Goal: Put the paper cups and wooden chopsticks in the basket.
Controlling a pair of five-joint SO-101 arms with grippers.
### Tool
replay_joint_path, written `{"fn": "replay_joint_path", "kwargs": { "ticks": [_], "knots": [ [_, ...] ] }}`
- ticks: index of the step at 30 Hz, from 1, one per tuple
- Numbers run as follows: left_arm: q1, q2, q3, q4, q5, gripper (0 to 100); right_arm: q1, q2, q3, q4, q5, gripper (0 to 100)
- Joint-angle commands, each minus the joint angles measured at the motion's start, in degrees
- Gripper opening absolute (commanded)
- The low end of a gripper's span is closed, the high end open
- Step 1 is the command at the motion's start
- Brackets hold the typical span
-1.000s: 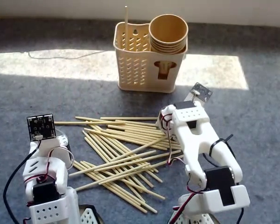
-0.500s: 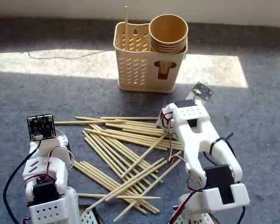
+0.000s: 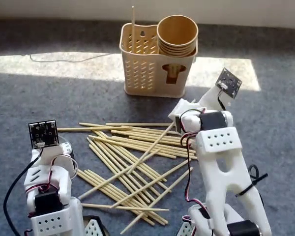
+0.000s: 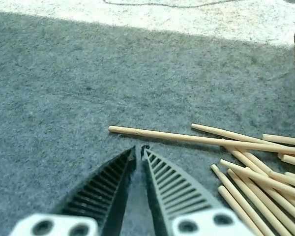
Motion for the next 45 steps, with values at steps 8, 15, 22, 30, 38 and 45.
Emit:
{"fn": "replay_joint_path", "kwargs": {
  "ticks": [8,15,22,30,38,45],
  "knots": [
    [-0.7,-0.7,-0.5,0.1,-0.3,4,-1.2,-10.4,-10.6,0.0,8.9,0.5],
    [-0.6,-0.7,-0.4,0.1,-0.3,4,-1.2,-10.3,-25.8,-1.9,15.5,0.5],
    [-0.6,-0.7,-0.4,0.1,-0.3,4,-1.2,-10.3,-31.8,-16.3,20.7,0.5],
    [-0.7,-0.7,-0.3,0.1,-0.3,4,-1.2,-5.8,-31.9,-36.5,20.7,0.5],
    [-0.7,-0.6,-0.3,0.1,-0.3,4,-0.9,7.8,-32.3,-56.4,26.7,0.5],
    [-0.7,-0.6,-0.3,0.1,-0.4,4,-1.1,16.3,-32.1,-67.1,30.8,0.5]
  ]
}}
